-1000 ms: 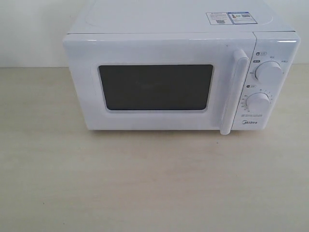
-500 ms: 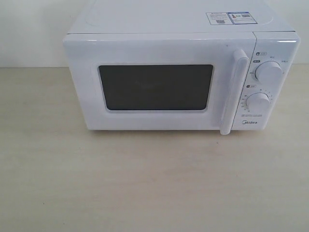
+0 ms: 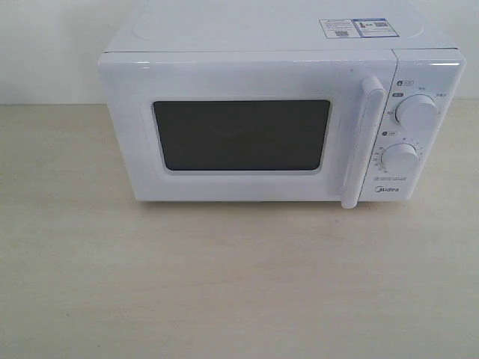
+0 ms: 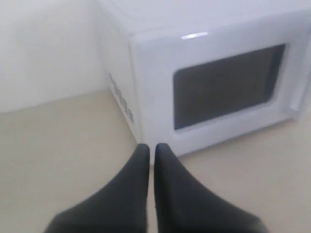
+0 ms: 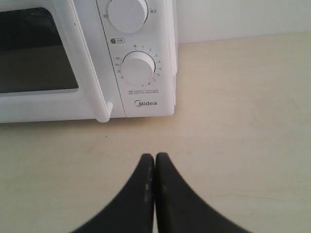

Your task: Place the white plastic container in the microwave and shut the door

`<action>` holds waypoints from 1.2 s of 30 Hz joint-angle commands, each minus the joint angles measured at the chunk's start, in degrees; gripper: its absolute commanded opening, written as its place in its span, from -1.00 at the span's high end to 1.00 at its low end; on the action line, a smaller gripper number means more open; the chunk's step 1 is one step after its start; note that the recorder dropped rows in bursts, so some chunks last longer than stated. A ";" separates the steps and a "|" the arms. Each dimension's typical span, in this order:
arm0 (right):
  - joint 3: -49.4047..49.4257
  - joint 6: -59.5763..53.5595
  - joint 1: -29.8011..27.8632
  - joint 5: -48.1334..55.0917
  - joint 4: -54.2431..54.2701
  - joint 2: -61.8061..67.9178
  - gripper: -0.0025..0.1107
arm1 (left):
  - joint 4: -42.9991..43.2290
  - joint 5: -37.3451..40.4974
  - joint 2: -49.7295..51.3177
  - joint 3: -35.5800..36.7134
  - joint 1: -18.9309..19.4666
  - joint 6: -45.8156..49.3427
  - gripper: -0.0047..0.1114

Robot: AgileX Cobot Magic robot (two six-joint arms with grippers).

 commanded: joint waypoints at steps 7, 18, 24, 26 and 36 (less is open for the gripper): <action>0.01 -0.16 0.06 -0.02 -0.59 -0.28 0.96 | 0.36 -9.41 -14.73 12.53 16.23 1.90 0.84; 0.01 -0.16 0.06 -0.02 -0.59 -0.28 0.96 | 0.36 -16.60 -17.58 23.42 16.54 -5.35 0.84; 0.01 -0.16 0.06 -0.02 -0.59 -0.28 0.96 | 0.59 -11.75 -22.56 23.42 16.54 -0.42 0.84; 0.01 -0.16 0.06 -0.02 -0.59 -0.28 0.96 | 0.59 -11.86 -22.56 23.42 16.54 -0.42 0.84; 0.01 -0.16 0.06 -0.02 -0.59 -0.28 0.96 | -5.02 -5.02 -22.56 23.42 16.54 -1.11 0.84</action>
